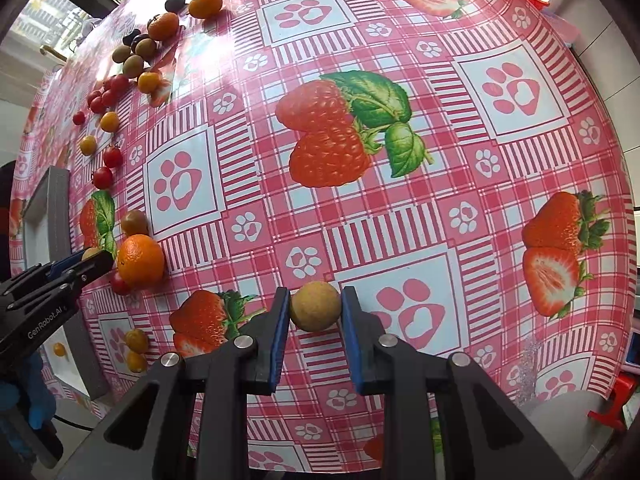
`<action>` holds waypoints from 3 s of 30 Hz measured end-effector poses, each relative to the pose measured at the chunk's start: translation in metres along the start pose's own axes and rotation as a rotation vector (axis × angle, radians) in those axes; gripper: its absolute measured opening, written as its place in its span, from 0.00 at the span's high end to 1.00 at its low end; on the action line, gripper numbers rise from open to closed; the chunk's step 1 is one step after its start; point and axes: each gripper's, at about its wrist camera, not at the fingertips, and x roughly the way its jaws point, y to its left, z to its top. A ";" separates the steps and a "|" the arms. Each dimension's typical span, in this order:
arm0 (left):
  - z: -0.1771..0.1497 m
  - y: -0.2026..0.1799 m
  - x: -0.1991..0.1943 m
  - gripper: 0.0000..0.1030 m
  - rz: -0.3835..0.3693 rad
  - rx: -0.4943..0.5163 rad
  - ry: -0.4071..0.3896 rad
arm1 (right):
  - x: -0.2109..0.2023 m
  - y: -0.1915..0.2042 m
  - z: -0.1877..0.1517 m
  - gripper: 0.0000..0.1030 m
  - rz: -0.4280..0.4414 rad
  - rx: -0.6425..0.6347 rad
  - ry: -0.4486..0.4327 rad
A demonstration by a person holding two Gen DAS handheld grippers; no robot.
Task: Organize fruits
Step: 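Grasp a yellow-green round fruit with the left gripper while the right gripper grasps a tan round fruit, then carry both held fruits over the white tray, then open both grippers to release the fruits into the tray, then move both grippers back toward the cherry tomatoes on the tablecloth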
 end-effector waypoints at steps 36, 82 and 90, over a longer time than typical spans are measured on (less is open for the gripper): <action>-0.074 0.144 -0.073 0.72 -0.008 -0.302 -0.149 | -0.028 0.165 0.010 0.73 0.106 -0.321 -0.045; -0.122 0.238 -0.012 0.34 0.172 -0.446 -0.010 | 0.063 0.356 -0.040 0.19 0.103 -0.728 0.130; -0.117 0.223 -0.028 0.34 0.174 -0.399 -0.018 | 0.029 0.329 -0.029 0.17 0.122 -0.687 0.066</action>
